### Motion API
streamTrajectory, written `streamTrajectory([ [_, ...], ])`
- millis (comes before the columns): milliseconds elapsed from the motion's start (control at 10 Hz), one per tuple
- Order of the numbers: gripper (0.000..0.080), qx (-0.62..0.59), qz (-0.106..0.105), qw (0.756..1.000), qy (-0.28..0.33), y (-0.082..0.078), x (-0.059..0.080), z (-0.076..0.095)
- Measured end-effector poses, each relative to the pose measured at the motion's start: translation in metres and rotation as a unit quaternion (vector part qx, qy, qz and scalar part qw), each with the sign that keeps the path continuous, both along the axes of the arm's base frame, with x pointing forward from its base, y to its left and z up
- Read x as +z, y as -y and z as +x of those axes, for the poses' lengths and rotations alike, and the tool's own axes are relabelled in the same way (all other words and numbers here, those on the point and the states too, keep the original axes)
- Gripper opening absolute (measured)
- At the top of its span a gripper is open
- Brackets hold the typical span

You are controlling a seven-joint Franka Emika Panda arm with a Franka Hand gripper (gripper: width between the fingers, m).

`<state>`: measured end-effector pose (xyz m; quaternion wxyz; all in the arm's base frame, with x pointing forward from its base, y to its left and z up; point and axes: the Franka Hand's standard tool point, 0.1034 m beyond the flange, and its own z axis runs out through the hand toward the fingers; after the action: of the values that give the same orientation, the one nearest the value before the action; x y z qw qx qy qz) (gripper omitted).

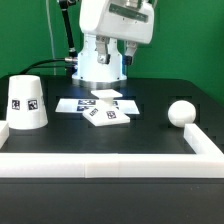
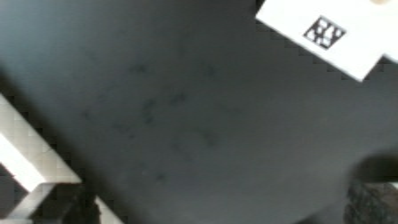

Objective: Assemble lamp

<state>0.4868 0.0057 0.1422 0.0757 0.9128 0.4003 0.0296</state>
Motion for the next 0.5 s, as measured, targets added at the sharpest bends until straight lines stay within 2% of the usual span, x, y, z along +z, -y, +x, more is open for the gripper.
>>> streamTrajectory([
  [300, 0.07, -0.13, 0.013, 0.991, 0.01, 0.0, -0.003, -0.004],
  [500, 0.07, -0.137, 0.015, 0.99, -0.007, 0.007, -0.021, -0.03],
])
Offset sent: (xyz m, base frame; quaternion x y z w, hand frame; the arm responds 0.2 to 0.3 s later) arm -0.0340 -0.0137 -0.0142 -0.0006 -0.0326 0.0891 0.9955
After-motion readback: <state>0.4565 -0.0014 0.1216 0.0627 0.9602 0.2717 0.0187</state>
